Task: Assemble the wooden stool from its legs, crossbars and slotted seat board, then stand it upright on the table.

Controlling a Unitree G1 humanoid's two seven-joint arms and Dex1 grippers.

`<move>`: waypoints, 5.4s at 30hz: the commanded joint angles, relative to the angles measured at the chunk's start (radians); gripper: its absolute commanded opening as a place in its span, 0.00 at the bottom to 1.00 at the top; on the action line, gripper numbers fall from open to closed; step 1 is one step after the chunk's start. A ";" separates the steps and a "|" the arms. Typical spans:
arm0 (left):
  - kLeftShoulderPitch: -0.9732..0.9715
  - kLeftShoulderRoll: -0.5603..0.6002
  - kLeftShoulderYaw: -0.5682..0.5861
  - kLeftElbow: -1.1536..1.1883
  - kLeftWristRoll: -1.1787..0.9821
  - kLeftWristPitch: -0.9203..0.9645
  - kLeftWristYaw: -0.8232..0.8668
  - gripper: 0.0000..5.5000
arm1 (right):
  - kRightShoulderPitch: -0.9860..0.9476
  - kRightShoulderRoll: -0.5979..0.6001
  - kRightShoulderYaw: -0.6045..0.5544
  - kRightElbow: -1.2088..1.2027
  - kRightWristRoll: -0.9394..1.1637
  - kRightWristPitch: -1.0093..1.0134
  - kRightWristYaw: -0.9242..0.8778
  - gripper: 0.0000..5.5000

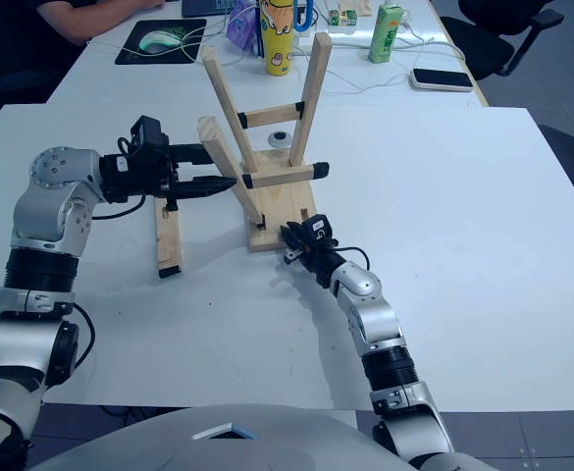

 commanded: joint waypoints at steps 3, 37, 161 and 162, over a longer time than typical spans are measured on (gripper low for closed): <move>0.031 0.003 -0.004 -0.051 0.003 0.012 0.009 0.37 | 0.045 -0.016 0.025 0.057 -0.040 0.052 -0.009 0.14; 0.043 0.003 -0.045 0.286 0.112 -0.158 0.078 0.48 | 0.052 -0.035 0.085 0.117 -0.084 -0.019 0.008 0.14; 0.356 -0.431 0.263 -0.322 0.265 0.895 1.372 0.37 | -0.004 0.071 0.046 -0.031 -0.006 -0.074 0.035 0.54; 0.357 -0.429 0.264 -0.312 0.262 0.895 1.364 0.37 | -0.006 0.075 0.044 -0.030 -0.004 -0.070 0.034 0.54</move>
